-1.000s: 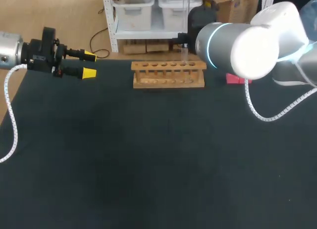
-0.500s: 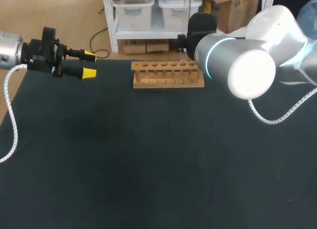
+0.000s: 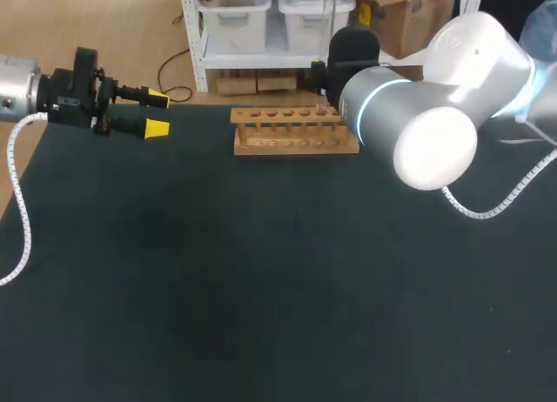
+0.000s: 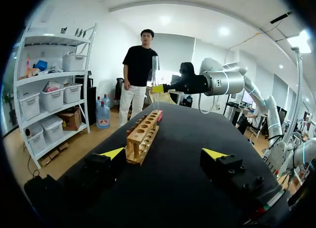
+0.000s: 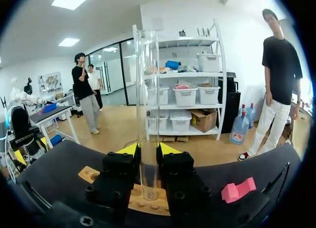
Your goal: Grasp the test tube, adjust it, and insert it.
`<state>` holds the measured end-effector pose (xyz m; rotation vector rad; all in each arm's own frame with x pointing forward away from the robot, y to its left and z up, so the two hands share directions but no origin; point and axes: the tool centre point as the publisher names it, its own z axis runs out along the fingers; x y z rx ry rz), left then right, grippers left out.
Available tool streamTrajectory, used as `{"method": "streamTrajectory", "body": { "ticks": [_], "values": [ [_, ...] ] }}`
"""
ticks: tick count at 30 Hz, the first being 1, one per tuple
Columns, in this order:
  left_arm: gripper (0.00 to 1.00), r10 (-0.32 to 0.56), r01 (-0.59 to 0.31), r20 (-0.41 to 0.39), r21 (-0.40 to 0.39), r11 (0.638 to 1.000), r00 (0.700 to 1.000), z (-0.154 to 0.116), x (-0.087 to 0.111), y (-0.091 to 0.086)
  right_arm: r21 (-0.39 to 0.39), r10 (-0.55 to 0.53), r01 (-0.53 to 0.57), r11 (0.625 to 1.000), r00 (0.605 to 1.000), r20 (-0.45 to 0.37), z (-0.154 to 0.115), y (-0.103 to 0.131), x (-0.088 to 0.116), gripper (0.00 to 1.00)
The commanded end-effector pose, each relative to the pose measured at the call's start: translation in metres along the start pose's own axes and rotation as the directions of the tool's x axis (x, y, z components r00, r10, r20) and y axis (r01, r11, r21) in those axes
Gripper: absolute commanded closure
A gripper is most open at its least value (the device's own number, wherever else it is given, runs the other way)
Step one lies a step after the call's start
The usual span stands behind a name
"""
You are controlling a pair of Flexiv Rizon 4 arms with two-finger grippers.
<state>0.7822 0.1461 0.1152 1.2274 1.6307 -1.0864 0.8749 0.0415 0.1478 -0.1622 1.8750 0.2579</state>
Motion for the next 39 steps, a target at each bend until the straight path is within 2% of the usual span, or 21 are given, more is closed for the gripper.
{"method": "streamTrajectory", "body": {
  "ticks": [1,14,39],
  "values": [
    [0.00,0.003,-0.003,0.003,0.000,1.000,1.000,0.000,0.001,0.000,0.002,-0.034,0.034,0.999,0.976,0.215,-0.006,-0.004,0.008,1.00],
    [0.00,0.003,-0.003,0.003,0.000,1.000,1.000,0.000,0.001,0.000,0.005,-0.058,0.058,0.998,0.973,0.222,0.006,-0.002,0.022,1.00],
    [0.00,0.003,-0.003,0.003,0.000,1.000,1.000,0.000,0.001,0.000,0.024,-0.041,0.035,0.999,0.963,0.265,0.020,-0.009,0.018,1.00]
  ]
}}
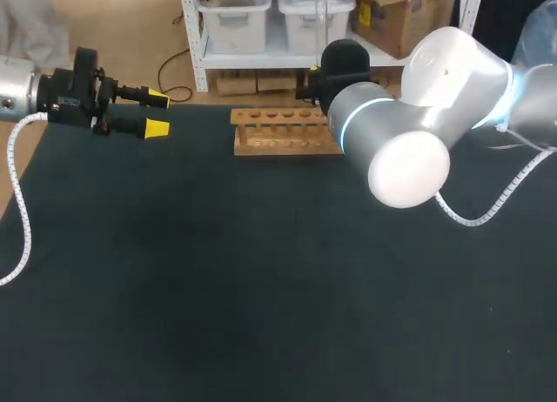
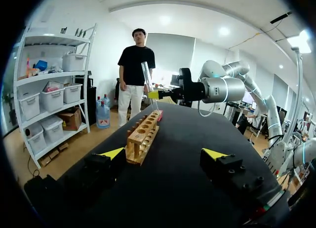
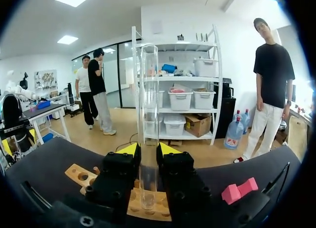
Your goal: Grasp the test tube, adjust it, and insert it.
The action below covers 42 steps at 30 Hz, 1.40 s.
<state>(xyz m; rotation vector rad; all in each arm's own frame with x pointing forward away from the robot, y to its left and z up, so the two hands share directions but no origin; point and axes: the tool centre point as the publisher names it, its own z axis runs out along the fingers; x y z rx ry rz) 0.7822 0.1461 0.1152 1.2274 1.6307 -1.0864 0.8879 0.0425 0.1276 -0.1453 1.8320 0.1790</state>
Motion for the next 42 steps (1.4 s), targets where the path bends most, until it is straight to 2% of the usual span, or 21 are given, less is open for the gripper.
{"method": "streamTrajectory", "body": {
  "ticks": [1,10,24,42],
  "values": [
    [0.00,0.003,-0.003,0.003,0.000,1.000,1.000,0.000,0.001,0.000,-0.035,0.006,0.002,0.999,0.974,0.225,0.002,-0.005,0.002,1.00],
    [0.00,0.003,-0.003,0.003,0.000,1.000,1.000,0.000,0.001,0.000,-0.031,0.020,-0.013,0.999,0.971,0.238,0.002,-0.008,-0.003,1.00],
    [0.00,0.003,-0.003,0.003,0.000,1.000,1.000,0.000,0.001,0.000,-0.028,0.039,-0.033,0.999,0.969,0.245,0.008,-0.005,0.004,1.00],
    [0.00,0.003,-0.003,0.003,0.000,1.000,1.000,0.000,0.001,0.000,0.001,0.058,-0.059,0.998,0.974,0.218,0.002,-0.005,0.017,1.00]
  ]
}}
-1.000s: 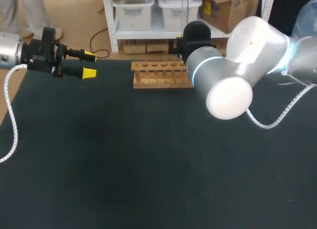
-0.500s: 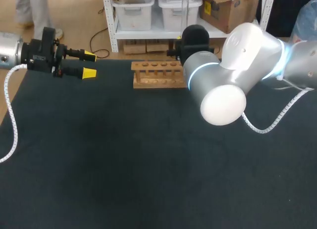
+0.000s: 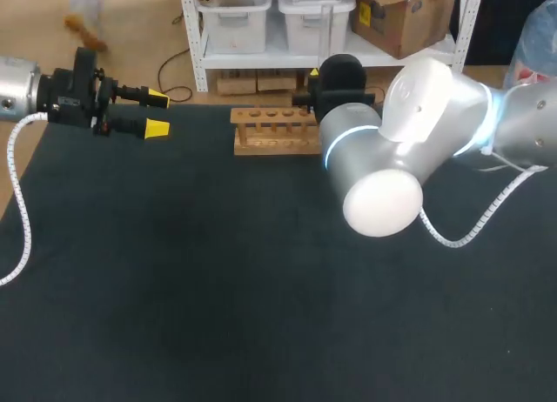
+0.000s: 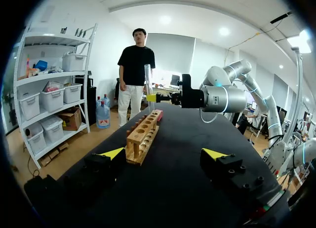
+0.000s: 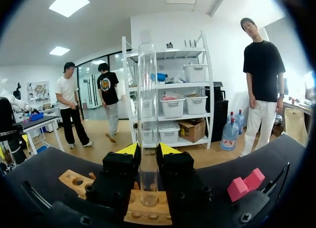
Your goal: Grasp the test tube, adjust it, and insert it.
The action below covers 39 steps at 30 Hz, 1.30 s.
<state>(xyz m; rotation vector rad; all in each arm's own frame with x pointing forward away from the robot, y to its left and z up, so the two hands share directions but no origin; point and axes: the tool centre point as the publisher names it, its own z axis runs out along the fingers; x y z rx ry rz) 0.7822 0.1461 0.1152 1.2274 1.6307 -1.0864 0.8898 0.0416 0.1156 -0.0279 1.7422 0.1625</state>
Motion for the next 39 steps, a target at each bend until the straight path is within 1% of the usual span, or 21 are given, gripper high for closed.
{"method": "streamTrajectory", "body": {
  "ticks": [1,24,39],
  "values": [
    [0.00,0.003,-0.003,0.003,0.000,1.000,1.000,0.000,0.001,0.000,-0.067,0.008,0.000,0.998,0.993,0.114,-0.004,-0.004,0.007,1.00],
    [0.00,0.003,-0.003,0.003,0.000,1.000,1.000,0.000,0.001,0.000,-0.068,0.031,-0.027,0.997,0.998,0.058,-0.002,0.000,0.034,1.00],
    [0.00,0.003,-0.003,0.003,0.000,1.000,1.000,0.000,0.001,0.000,-0.064,0.044,-0.042,0.997,0.999,0.025,-0.004,-0.001,0.048,1.00]
  ]
}}
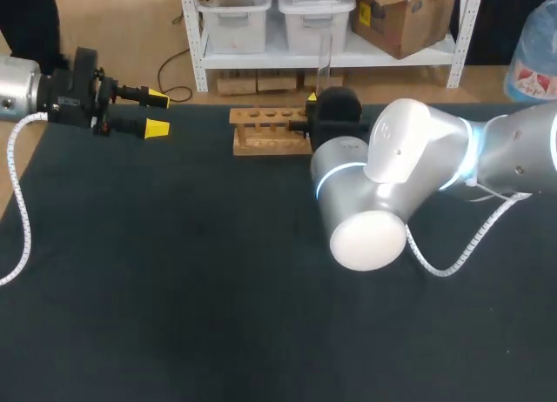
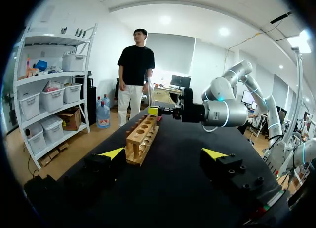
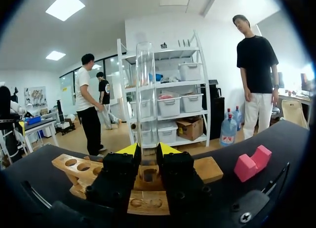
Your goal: Grasp the test tube, adjust it, and insert it.
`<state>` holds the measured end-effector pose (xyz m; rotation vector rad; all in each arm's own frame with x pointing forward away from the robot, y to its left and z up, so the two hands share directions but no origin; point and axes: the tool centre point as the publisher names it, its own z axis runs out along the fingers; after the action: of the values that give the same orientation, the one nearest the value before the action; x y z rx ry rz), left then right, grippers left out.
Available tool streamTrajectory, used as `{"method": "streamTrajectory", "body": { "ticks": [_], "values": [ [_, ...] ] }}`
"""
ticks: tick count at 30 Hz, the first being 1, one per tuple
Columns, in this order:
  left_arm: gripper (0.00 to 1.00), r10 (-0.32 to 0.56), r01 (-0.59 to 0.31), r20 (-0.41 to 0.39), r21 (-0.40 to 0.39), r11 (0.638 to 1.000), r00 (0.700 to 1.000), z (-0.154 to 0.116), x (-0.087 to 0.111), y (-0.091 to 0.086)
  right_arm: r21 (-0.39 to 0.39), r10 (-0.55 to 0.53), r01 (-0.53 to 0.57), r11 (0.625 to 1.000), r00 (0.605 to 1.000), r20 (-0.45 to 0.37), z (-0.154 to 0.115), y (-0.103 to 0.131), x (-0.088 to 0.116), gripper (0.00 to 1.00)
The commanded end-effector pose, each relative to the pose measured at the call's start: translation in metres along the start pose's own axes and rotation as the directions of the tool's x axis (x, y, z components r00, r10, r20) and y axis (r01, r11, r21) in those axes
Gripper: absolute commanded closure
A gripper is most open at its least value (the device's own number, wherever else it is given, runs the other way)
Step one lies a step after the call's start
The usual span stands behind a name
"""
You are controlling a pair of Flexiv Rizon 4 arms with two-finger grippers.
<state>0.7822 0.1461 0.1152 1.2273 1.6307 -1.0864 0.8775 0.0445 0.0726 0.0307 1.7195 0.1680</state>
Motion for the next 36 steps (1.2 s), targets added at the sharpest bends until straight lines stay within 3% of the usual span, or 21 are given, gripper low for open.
{"method": "streamTrajectory", "body": {
  "ticks": [1,18,22,24,27,30,31,32,34,36],
  "values": [
    [0.00,0.003,-0.003,0.003,0.000,1.000,1.000,0.0000,0.0011,0.0002,-0.091,0.003,-0.003,0.996,1.000,-0.006,0.0006,-0.0011,0.0046,1.00],
    [0.00,0.003,-0.003,0.003,0.000,1.000,1.000,0.0000,0.0011,0.0002,-0.102,0.001,-0.005,0.995,0.999,-0.038,0.0007,0.0008,0.0127,1.00],
    [0.00,0.003,-0.003,0.003,0.000,1.000,1.000,0.0000,0.0011,0.0002,-0.100,0.001,-0.005,0.995,0.999,-0.039,0.0004,0.0008,0.0125,0.83],
    [0.00,0.003,-0.003,0.003,0.000,1.000,1.000,0.0000,0.0011,0.0002,-0.099,0.001,-0.005,0.995,0.999,-0.039,0.0002,0.0006,0.0118,0.68],
    [0.00,0.003,-0.003,0.003,0.000,1.000,1.000,0.0000,0.0011,0.0002,-0.098,0.002,-0.006,0.995,0.999,-0.037,-0.0002,0.0007,0.0104,0.68],
    [0.00,0.003,-0.003,0.003,0.000,1.000,1.000,0.0000,0.0011,0.0002,-0.098,0.003,-0.006,0.995,0.999,-0.036,-0.0005,0.0007,0.0096,0.53],
    [0.00,0.003,-0.003,0.003,0.000,1.000,1.000,0.0000,0.0011,0.0002,-0.097,0.003,-0.006,0.995,0.999,-0.036,-0.0007,0.0007,0.0094,0.38],
    [0.00,0.003,-0.003,0.003,0.000,1.000,1.000,0.0000,0.0011,0.0002,-0.096,0.003,-0.006,0.995,0.999,-0.036,-0.0010,0.0007,0.0090,0.35],
    [0.00,0.003,-0.003,0.003,0.000,1.000,1.000,0.0000,0.0011,0.0002,-0.095,0.002,-0.005,0.995,0.999,-0.035,-0.0015,0.0007,0.0082,0.37],
    [0.00,0.003,-0.003,0.003,0.000,1.000,1.000,0.0000,0.0011,0.0002,-0.094,0.002,-0.005,0.996,0.999,-0.034,-0.0019,0.0006,0.0076,0.33]
  ]
}}
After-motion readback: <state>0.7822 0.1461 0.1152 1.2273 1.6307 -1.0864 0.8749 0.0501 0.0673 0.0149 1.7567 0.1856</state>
